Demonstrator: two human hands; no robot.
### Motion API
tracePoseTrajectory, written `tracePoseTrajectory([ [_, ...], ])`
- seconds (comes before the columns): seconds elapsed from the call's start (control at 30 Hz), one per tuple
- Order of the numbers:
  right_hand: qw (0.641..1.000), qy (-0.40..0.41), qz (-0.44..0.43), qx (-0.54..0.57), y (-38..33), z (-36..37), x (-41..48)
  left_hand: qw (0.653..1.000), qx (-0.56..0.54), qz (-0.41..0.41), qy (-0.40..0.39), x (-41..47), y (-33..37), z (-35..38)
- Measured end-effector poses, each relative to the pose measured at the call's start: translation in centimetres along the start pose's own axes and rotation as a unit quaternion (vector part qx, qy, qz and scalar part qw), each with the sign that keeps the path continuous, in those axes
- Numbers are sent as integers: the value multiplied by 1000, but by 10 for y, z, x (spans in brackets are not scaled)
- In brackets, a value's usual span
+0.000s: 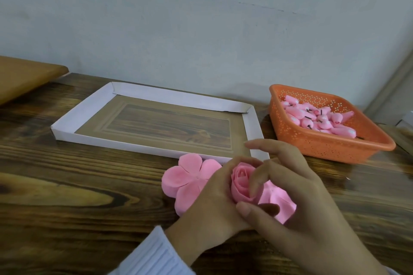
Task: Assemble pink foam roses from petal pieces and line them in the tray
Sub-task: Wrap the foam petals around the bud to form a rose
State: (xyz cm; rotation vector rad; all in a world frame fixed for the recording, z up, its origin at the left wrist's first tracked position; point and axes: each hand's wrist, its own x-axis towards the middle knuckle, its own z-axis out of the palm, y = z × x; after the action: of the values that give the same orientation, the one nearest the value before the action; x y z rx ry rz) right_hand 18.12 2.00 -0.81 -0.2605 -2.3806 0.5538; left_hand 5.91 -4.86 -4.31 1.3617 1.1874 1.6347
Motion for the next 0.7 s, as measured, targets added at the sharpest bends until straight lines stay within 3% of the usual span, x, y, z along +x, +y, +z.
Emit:
tracePoseTrajectory([
  [0.2, 998, 6, -25, -56, 2, -3, 2, 999, -8, -36, -31, 0, -10, -3],
  [0.43, 994, 49, 9, -98, 6, -12, -1, 993, -74, -83, -38, 0, -11, -5],
  [0.7, 998, 6, 62, -9, 4, -12, -3, 984, -125, -101, -77, -1, -9, -3],
])
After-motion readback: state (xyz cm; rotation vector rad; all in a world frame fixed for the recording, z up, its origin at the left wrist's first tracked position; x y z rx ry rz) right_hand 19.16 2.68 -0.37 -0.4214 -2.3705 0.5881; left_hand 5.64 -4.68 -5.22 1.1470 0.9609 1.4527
